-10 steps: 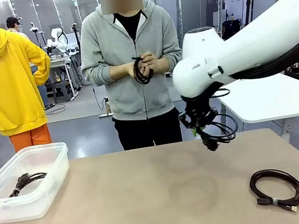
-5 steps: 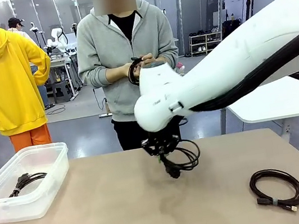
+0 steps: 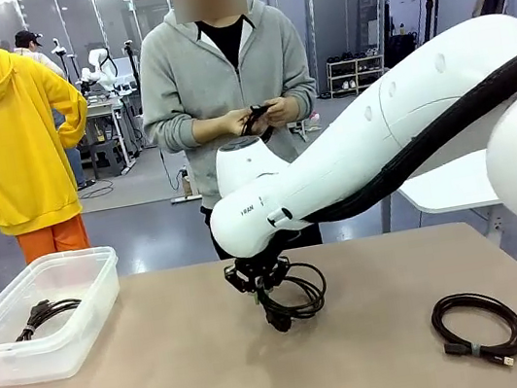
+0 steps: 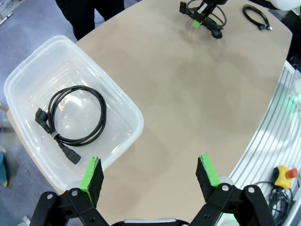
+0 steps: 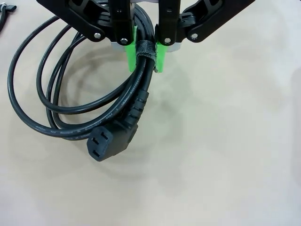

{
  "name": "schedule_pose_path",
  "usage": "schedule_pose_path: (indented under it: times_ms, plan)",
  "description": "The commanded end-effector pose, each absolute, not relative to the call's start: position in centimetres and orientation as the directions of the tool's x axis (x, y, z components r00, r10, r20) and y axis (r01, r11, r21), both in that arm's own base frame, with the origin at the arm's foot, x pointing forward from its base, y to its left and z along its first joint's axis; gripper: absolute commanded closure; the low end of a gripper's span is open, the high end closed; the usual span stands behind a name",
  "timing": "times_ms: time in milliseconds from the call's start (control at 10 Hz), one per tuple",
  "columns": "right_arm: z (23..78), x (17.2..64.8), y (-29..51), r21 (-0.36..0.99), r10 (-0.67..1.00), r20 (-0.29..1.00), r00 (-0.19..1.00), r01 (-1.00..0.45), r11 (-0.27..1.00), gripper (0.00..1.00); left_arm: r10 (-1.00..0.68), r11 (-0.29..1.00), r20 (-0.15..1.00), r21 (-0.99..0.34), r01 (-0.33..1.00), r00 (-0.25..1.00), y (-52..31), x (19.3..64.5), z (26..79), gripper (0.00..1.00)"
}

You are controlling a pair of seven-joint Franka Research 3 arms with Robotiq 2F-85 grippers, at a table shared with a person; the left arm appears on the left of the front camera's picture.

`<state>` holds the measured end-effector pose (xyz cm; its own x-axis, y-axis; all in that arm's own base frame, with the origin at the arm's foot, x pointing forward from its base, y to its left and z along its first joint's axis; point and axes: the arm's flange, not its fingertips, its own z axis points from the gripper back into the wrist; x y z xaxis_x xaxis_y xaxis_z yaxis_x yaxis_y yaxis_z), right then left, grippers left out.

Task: Organize and store the cables.
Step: Place the Power Cable into the Organizing box.

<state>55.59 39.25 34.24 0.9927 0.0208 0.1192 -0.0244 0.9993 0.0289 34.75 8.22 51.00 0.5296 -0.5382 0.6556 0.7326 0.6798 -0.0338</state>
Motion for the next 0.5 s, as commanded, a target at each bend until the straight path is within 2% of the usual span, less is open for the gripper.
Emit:
schedule_pose_path:
  times_ms: [0, 200, 400]
  plan:
    - [33.4, 56.3, 39.6, 0.012, -0.067, 0.132, 0.989, 0.066, 0.998, 0.85, -0.540, 0.692, 0.645, -0.026, 0.722, 0.541, 8.1, 35.0, 51.2, 0.00]
    - [33.6, 56.1, 39.6, 0.025, -0.053, 0.137, 0.989, 0.050, 0.998, 0.51, -0.540, 0.692, 0.645, -0.026, 0.722, 0.541, 8.1, 35.0, 51.2, 0.00]
    - [34.6, 55.5, 39.1, 0.045, -0.080, 0.148, 0.986, 0.074, 0.996, 0.00, -0.540, 0.692, 0.645, -0.026, 0.722, 0.541, 8.1, 35.0, 51.2, 0.00]
